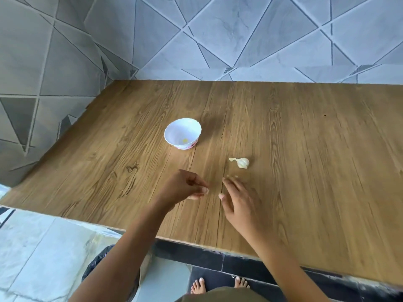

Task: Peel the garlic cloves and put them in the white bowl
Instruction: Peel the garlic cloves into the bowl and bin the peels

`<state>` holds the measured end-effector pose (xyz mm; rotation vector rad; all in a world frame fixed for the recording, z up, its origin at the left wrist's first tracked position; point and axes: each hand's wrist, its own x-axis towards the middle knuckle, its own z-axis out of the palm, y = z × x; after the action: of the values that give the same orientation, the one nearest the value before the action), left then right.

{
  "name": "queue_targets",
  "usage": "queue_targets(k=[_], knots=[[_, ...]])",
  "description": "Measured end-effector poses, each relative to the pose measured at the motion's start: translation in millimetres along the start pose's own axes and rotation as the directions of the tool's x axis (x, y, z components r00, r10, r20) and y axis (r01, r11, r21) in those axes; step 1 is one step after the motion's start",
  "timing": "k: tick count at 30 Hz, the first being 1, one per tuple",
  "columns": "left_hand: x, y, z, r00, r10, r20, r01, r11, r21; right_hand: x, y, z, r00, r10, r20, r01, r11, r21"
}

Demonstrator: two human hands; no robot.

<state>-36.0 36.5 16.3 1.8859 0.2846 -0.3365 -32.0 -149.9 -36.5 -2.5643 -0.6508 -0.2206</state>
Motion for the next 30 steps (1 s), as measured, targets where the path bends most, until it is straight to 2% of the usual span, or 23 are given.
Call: queue_targets(k=[2,5,16,25,27,30], knots=[[0.2,-0.8,-4.6,0.996,-0.06,0.068,0.058,0.998,0.024,-5.8,-1.0,5.4,0.994,0.022,0.111,-0.019,0.999,-0.032],[6.5,0.4,-12.4,0.987,-0.094,0.132,0.081,0.991,0.103,-5.1,-2.6,10.8,0.986,0.044,0.159,-0.029,0.995,-0.091],[24.6,3.5,-11.3,0.981,-0.084,0.174,0.006,0.915,0.403,-8.9,-11.9,13.6,0.977,0.111,0.182,-0.083,0.984,-0.155],[23.4,10.8,1.4,0.99,0.017,0.142,-0.108,0.739,0.665,-13.3,-15.2,13.8,0.983,0.124,0.133,-0.098,0.978,-0.183],[23.2,11.6,-1.3,0.988,0.004,0.157,-0.104,0.762,0.639,-12.6,-15.5,14.4,0.986,0.112,0.122,-0.091,0.981,-0.17],[17.9,5.9,-11.0,0.98,0.002,0.2,-0.094,0.887,0.452,-13.2,-15.8,12.9,0.992,0.081,0.1,-0.068,0.991,-0.118]])
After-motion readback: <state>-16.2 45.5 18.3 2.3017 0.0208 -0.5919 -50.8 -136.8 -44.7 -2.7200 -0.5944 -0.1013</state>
